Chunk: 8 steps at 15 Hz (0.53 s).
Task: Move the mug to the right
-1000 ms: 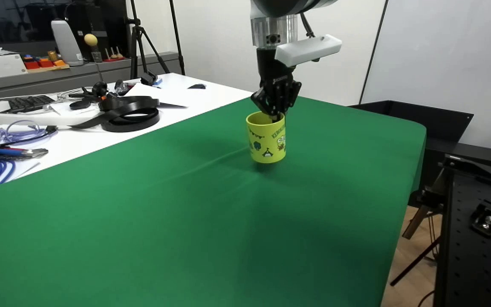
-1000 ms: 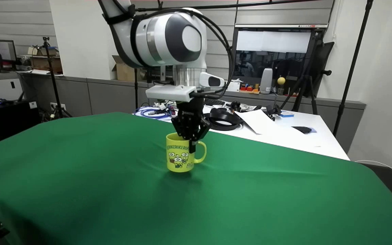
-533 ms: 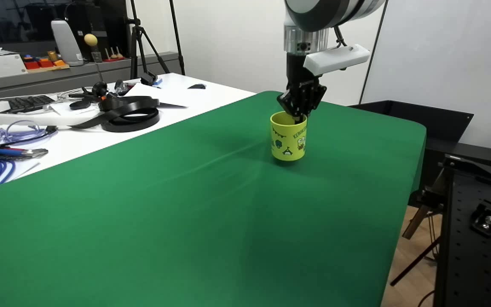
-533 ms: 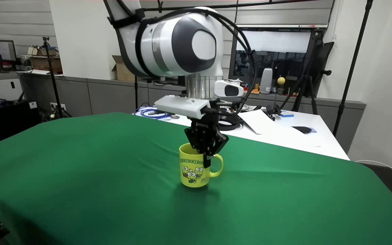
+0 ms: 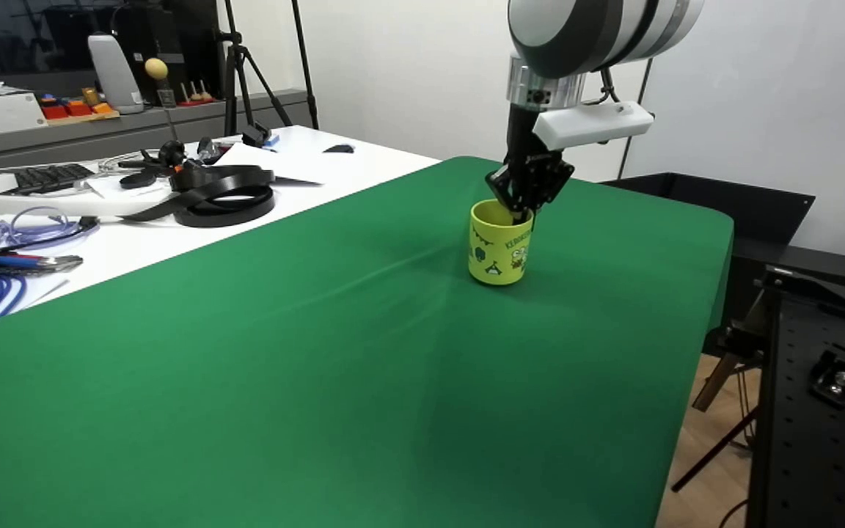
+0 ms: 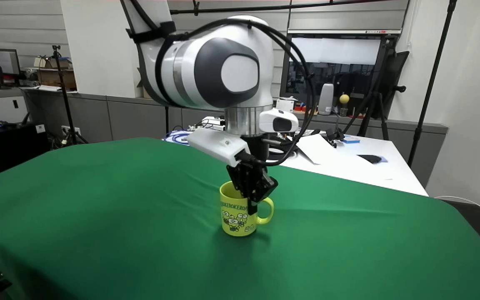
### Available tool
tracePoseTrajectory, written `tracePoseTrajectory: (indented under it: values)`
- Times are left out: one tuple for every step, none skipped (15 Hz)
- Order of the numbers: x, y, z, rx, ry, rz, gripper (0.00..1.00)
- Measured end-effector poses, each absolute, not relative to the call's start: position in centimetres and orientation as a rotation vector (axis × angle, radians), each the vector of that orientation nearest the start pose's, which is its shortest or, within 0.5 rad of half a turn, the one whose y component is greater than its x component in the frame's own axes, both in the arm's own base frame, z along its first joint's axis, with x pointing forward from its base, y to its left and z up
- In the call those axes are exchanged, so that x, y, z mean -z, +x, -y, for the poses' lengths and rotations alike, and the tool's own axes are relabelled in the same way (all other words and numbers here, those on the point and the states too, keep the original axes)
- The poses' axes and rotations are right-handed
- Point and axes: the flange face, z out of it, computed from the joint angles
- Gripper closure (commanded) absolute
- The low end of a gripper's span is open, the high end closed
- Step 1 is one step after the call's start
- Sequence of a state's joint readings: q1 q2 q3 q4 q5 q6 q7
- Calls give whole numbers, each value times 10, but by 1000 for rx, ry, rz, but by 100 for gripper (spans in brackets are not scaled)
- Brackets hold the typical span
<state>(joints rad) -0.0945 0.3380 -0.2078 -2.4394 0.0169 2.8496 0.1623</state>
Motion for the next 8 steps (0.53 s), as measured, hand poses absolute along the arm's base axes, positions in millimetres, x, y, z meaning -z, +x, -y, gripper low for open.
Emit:
tracePoseTrajectory:
  values:
    - [-176, 468, 151, 117, -3111, -754, 64]
    - [-175, 467, 150, 113, -3100, -767, 58]
    - [-175, 467, 149, 111, -3090, -779, 52]
    - [-174, 467, 148, 112, -3082, -788, 44]
    - [-174, 467, 148, 112, -3074, -798, 38]
    - [-174, 467, 148, 112, -3069, -803, 31]
    - [-174, 467, 147, 112, -3065, -809, 24]
    - [-174, 467, 147, 113, -3062, -812, 18]
